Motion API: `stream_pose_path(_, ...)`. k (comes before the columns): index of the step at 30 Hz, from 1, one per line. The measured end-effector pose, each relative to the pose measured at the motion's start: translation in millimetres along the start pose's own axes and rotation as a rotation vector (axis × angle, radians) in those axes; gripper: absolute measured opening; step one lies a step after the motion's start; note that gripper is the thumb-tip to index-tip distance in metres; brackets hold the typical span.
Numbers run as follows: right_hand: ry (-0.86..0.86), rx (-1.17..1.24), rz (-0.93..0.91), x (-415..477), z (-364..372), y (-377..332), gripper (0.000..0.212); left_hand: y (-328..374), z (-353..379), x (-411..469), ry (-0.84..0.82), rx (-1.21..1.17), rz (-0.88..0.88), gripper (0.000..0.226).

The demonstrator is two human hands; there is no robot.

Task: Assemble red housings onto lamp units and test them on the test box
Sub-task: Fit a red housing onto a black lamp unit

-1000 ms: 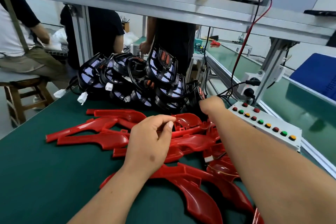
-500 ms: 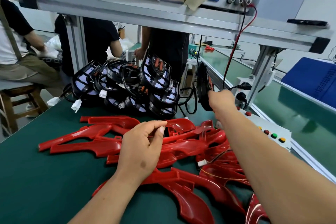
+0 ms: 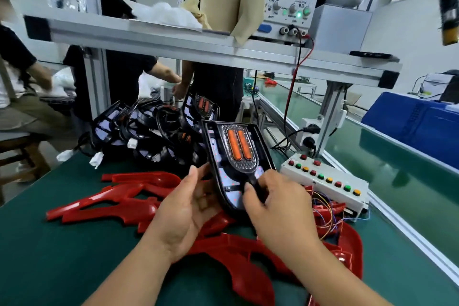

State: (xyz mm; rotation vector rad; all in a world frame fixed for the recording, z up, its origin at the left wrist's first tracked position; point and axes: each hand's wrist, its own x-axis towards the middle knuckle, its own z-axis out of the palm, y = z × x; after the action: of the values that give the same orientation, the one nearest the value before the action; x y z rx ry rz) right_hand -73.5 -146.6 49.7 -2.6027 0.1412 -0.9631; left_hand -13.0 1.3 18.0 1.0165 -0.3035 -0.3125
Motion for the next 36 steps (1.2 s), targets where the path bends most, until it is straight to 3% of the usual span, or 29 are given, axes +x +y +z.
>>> stream_pose_path(4, 0.008, -0.142, -0.174, -27, 9, -18, 0.027, 5, 0, -3, -0.056, -0.167, -0.053, 0.065)
stream_pose_path(7, 0.019, -0.194, -0.261, -35, 14, -17, 0.024, 12, -12, -3, 0.018, -0.156, -0.103, 0.069)
stream_pose_path(10, 0.037, -0.187, -0.330, -33, 18, -7, 0.015, 24, -35, 2, 0.217, 0.340, -0.170, 0.093)
stream_pose_path(12, 0.032, -0.154, -0.357, -27, 17, 1, 0.014, 33, -55, 5, 0.362, 0.738, -0.037, 0.104)
stream_pose_path(13, 0.021, -0.132, -0.374, -23, 17, 6, 0.012, 38, -62, 8, 0.398, 0.790, 0.054, 0.101)
stream_pose_path(14, 0.003, -0.112, -0.395, -19, 16, 11, 0.010, 41, -68, 10, 0.396, 0.741, 0.112, 0.097)
stream_pose_path(16, -0.038, -0.090, -0.456, -10, 16, 18, 0.009, 44, -70, 12, 0.241, 0.539, 0.118, 0.079)
stream_pose_path(19, -0.037, -0.027, -0.517, 1, 19, 24, 0.013, 39, -62, 8, -0.031, 0.310, -0.096, 0.055)
stream_pose_path(22, -0.037, 0.114, -0.491, 6, 23, 27, 0.013, 33, -54, 6, 0.014, 0.232, -0.119, 0.045)
stream_pose_path(25, -0.058, 0.368, -0.329, 6, 17, 31, 0.025, 29, -51, 10, 0.114, 0.167, -0.050, 0.044)
stream_pose_path(27, -0.176, 0.491, -0.249, 7, -1, 34, 0.012, 28, -53, 14, 0.198, 0.135, -0.008, 0.044)
stream_pose_path(28, -0.330, 0.508, -0.237, 7, -11, 37, 0.009, 28, -53, 16, 0.234, 0.111, 0.004, 0.040)
stream_pose_path(29, -0.537, 0.465, -0.240, 6, -20, 39, 0.018, 28, -54, 18, 0.255, 0.088, 0.001, 0.036)
stream_pose_path(31, -0.956, 0.180, -0.288, -2, -26, 42, 0.034, 27, -55, 19, 0.275, 0.062, -0.019, 0.035)
stream_pose_path(32, -1.059, -0.008, -0.337, -8, -26, 41, 0.039, 26, -55, 20, 0.282, 0.052, -0.023, 0.036)
stream_pose_path(34, -1.061, -0.216, -0.427, -19, -20, 35, 0.037, 25, -56, 21, 0.296, 0.035, -0.022, 0.038)
stream_pose_path(36, -1.027, -0.214, -0.465, -22, -17, 27, 0.034, 24, -56, 22, 0.318, 0.016, -0.040, 0.041)
